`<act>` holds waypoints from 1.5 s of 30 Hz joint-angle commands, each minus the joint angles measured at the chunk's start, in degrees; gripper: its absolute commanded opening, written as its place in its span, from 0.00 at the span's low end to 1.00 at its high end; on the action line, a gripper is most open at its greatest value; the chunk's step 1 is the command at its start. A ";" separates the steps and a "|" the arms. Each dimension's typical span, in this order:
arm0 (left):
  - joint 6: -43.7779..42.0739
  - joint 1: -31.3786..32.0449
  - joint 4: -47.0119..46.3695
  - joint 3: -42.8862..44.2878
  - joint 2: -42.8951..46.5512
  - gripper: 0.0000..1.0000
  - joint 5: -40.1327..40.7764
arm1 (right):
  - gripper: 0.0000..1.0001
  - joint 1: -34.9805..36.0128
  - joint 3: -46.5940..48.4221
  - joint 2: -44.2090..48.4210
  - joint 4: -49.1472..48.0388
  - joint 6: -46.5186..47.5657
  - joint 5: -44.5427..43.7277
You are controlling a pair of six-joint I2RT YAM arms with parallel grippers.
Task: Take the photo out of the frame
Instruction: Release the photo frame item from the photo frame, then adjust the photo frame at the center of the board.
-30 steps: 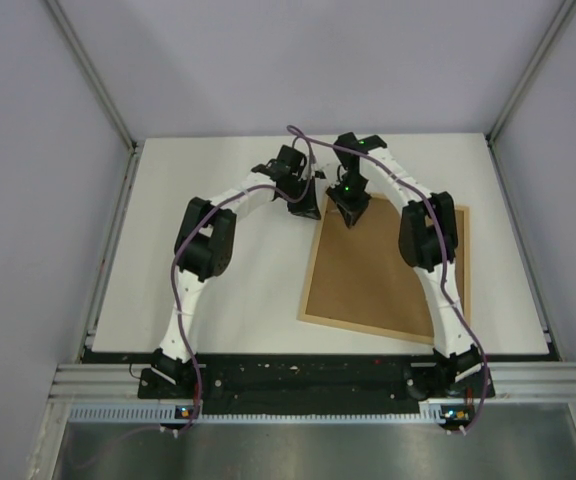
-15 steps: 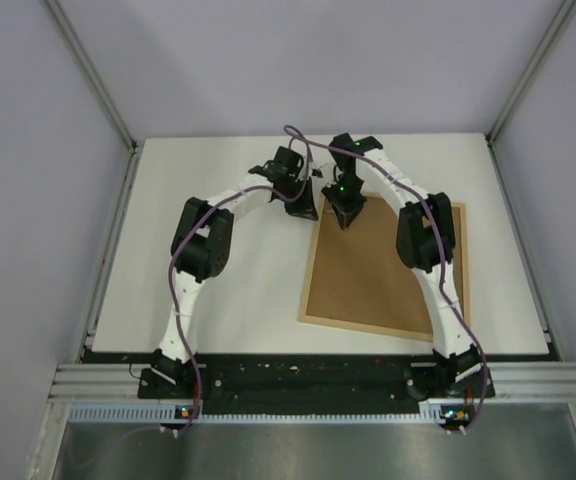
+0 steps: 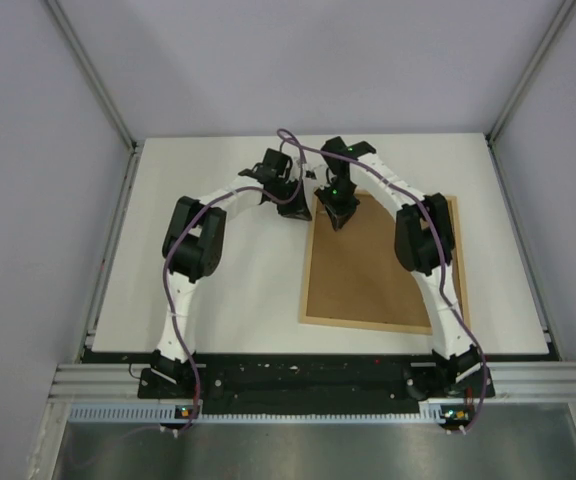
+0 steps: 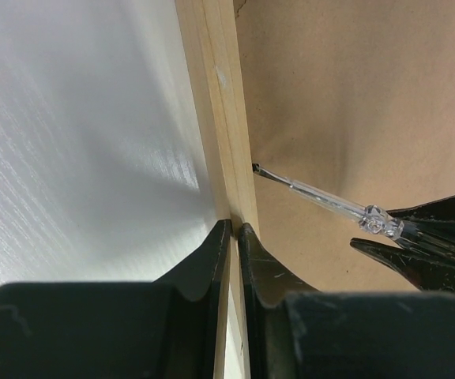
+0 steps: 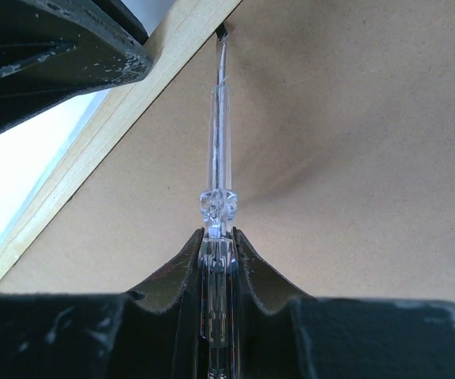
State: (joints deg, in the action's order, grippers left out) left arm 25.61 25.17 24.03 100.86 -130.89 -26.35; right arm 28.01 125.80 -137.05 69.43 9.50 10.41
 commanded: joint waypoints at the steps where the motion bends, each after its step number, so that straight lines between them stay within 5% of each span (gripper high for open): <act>1: -0.91 1.99 -1.18 -1.81 2.30 0.13 -5.47 | 0.00 4.25 -5.45 9.07 -15.29 3.07 8.57; 6: -1.52 1.20 0.83 1.17 2.83 0.21 -0.47 | 0.00 2.58 -13.46 17.68 -13.36 5.35 3.12; 17: -5.82 2.95 6.82 13.74 -1.20 0.48 13.95 | 0.00 -7.35 -33.41 30.17 -19.58 6.50 7.16; 32: -12.59 9.72 13.14 20.78 -6.04 0.61 32.93 | 0.00 -9.64 -47.22 34.13 -28.21 5.97 8.30; 45: -13.13 10.60 15.17 21.40 -7.80 0.62 35.76 | 0.00 -9.64 -47.57 30.97 -28.91 5.88 9.80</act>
State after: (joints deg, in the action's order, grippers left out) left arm 13.30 35.33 38.41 120.16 -137.53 8.88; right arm 18.57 78.00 -106.56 42.61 15.16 18.46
